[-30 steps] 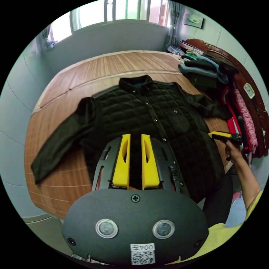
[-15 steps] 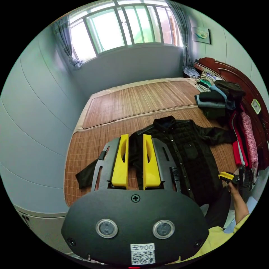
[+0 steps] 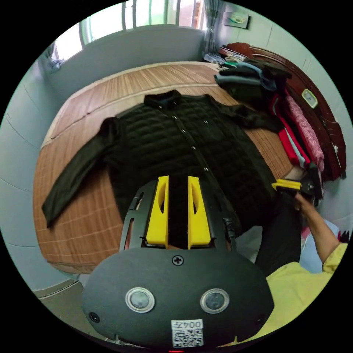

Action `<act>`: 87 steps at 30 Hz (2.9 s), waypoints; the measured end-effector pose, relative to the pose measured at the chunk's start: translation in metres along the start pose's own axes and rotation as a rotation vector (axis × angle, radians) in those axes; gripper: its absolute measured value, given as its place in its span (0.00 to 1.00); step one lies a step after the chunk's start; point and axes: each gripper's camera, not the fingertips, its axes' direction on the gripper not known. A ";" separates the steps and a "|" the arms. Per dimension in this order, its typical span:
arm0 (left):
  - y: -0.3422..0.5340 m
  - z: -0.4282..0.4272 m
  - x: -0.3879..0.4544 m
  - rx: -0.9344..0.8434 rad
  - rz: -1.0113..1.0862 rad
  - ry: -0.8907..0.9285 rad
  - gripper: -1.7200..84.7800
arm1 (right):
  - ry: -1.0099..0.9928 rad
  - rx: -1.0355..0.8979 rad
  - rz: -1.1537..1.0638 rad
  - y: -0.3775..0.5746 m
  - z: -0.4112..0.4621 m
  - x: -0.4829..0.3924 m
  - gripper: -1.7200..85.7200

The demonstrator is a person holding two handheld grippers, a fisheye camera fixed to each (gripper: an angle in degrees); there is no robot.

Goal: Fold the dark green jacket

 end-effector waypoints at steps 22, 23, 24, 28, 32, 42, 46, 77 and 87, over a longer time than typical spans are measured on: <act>0.126 0.103 0.081 -0.008 -0.115 0.216 0.09 | -0.047 0.040 -0.118 0.048 0.001 -0.091 0.09; 0.127 0.106 0.083 -0.005 -0.106 0.222 0.09 | -0.050 0.029 -0.119 0.049 0.004 -0.091 0.09; 0.127 0.108 0.087 -0.005 -0.095 0.216 0.10 | -0.052 0.019 -0.118 0.051 0.006 -0.091 0.09; 0.132 0.111 0.096 -0.001 -0.042 0.168 0.10 | -0.048 0.015 -0.111 0.055 0.011 -0.090 0.08; 0.137 0.117 0.093 -0.005 -0.072 0.182 0.08 | -0.042 0.010 -0.108 0.058 0.015 -0.090 0.08; 0.150 0.099 0.100 0.044 -0.062 0.212 0.03 | -0.032 -0.012 -0.111 0.065 0.014 -0.086 0.06; 0.155 0.094 0.094 0.049 -0.090 0.224 0.03 | -0.025 -0.012 -0.118 0.068 0.013 -0.085 0.06; 0.163 0.157 0.105 -0.043 -0.084 0.227 0.03 | -0.302 -0.138 0.047 0.131 0.042 0.057 0.12; 0.160 0.162 0.112 -0.039 -0.070 0.208 0.03 | -0.108 -0.165 0.062 0.128 0.055 0.043 0.06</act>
